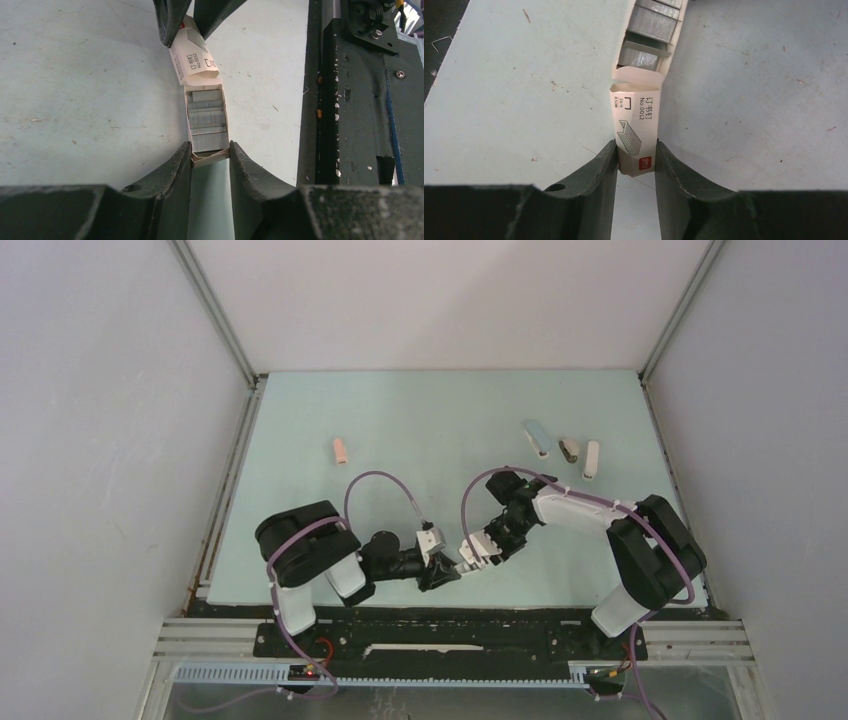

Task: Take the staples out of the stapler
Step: Close the staple box at the center of the board.

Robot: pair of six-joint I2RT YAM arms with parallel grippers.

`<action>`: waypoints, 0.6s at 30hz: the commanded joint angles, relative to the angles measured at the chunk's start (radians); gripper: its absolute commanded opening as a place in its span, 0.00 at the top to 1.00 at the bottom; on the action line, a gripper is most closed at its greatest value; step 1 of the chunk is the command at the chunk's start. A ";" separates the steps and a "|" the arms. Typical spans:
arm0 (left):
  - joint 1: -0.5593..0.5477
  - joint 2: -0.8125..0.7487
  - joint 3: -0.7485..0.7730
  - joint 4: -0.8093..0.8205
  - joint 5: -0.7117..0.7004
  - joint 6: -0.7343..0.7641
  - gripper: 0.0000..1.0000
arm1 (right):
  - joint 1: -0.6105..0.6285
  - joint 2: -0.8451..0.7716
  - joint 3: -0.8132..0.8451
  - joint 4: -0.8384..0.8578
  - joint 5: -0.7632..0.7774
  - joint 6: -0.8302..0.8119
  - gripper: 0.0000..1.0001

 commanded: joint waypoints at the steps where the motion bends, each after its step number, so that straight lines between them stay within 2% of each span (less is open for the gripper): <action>1: 0.013 -0.012 -0.011 0.042 0.023 0.032 0.65 | 0.019 -0.024 -0.016 -0.015 -0.019 -0.033 0.60; 14: 0.009 0.018 0.015 0.053 0.067 0.008 0.65 | 0.028 -0.017 -0.017 0.003 -0.009 -0.015 0.60; 18: 0.009 0.020 0.016 0.051 0.037 0.009 0.66 | 0.030 -0.019 -0.017 -0.002 -0.012 -0.019 0.60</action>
